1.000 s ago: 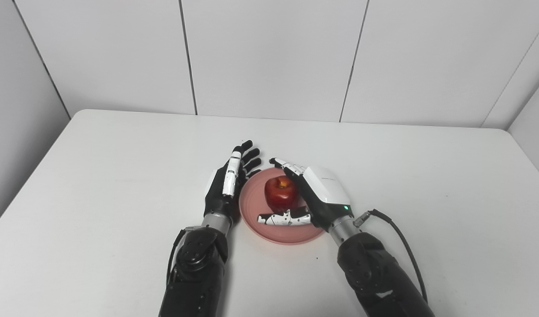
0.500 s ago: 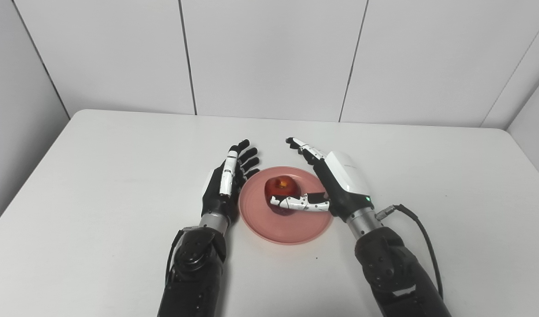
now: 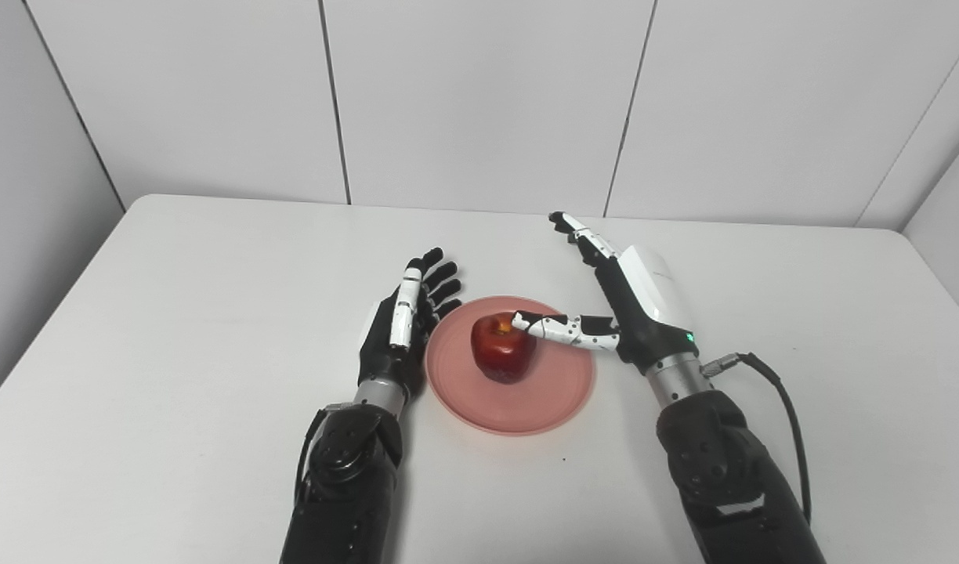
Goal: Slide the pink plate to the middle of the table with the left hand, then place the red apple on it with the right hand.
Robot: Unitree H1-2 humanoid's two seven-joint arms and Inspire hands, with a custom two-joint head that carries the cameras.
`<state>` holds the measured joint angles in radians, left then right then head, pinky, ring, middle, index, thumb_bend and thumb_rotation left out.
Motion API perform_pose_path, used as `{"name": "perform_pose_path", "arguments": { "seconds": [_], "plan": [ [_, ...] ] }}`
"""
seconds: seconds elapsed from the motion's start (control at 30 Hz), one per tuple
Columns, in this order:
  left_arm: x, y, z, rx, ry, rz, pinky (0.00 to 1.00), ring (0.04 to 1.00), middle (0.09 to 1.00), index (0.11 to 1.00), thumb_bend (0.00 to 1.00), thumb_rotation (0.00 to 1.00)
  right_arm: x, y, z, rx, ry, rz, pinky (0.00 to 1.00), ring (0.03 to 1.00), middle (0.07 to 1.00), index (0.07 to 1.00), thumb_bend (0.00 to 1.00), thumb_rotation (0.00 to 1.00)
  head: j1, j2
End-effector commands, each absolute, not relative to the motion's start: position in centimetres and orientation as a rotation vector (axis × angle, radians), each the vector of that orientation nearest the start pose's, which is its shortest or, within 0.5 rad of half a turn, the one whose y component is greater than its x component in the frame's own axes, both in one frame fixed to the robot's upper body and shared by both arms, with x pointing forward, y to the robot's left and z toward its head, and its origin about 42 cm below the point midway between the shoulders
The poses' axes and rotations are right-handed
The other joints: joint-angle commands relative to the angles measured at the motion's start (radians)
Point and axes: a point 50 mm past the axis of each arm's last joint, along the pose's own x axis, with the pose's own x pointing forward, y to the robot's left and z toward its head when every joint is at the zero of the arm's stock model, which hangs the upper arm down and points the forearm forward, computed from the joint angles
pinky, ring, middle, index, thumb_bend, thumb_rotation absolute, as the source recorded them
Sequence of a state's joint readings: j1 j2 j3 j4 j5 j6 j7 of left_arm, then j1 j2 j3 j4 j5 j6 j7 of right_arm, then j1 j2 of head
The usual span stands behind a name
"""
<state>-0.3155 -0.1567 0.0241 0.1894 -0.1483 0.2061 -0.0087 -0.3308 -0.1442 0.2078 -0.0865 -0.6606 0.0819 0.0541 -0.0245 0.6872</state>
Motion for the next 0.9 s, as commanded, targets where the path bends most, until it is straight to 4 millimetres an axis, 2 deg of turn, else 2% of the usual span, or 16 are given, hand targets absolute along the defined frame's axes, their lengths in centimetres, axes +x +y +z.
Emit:
{"name": "perform_pose_path", "arguments": {
  "seconds": [0.0,0.2,0.37,0.6,0.73,0.87],
  "plan": [
    [37.6,12.1,13.3,-0.297,0.109,-0.144,0.84,0.856,0.866,0.857,0.38,1.0,37.2,-17.6,23.9,-0.793,-0.49,0.098,0.76,0.84,0.869,0.886,1.0,0.67,-0.001,0.0],
    [37.7,12.1,13.3,-0.293,0.106,-0.142,0.84,0.854,0.862,0.857,0.38,1.0,37.4,-19.7,24.1,-0.738,-0.483,0.027,0.73,0.818,0.853,0.873,1.0,0.7,0.0,-0.001],
    [37.7,12.2,13.2,-0.291,0.103,-0.145,0.84,0.856,0.864,0.859,0.38,1.0,37.6,-21.2,24.3,-0.709,-0.446,-0.033,0.75,0.831,0.855,0.873,1.0,0.77,0.0,-0.004],
    [37.7,12.3,13.1,-0.291,0.103,-0.145,0.84,0.856,0.864,0.86,0.38,1.0,37.3,-22.2,24.5,-0.658,-0.374,-0.075,0.77,0.829,0.847,0.876,0.96,0.87,0.0,-0.006],
    [37.7,12.4,13.1,-0.291,0.103,-0.148,0.85,0.86,0.868,0.865,0.38,1.0,36.7,-22.4,24.0,-0.613,-0.332,-0.09,0.77,0.836,0.864,0.875,0.92,0.96,-0.001,-0.009],
    [37.7,12.4,13.1,-0.294,0.103,-0.151,0.85,0.862,0.871,0.868,0.38,1.0,36.2,-22.6,23.5,-0.572,-0.307,-0.1,0.78,0.835,0.859,0.869,0.89,0.99,0.0,-0.011]
  ]
}}
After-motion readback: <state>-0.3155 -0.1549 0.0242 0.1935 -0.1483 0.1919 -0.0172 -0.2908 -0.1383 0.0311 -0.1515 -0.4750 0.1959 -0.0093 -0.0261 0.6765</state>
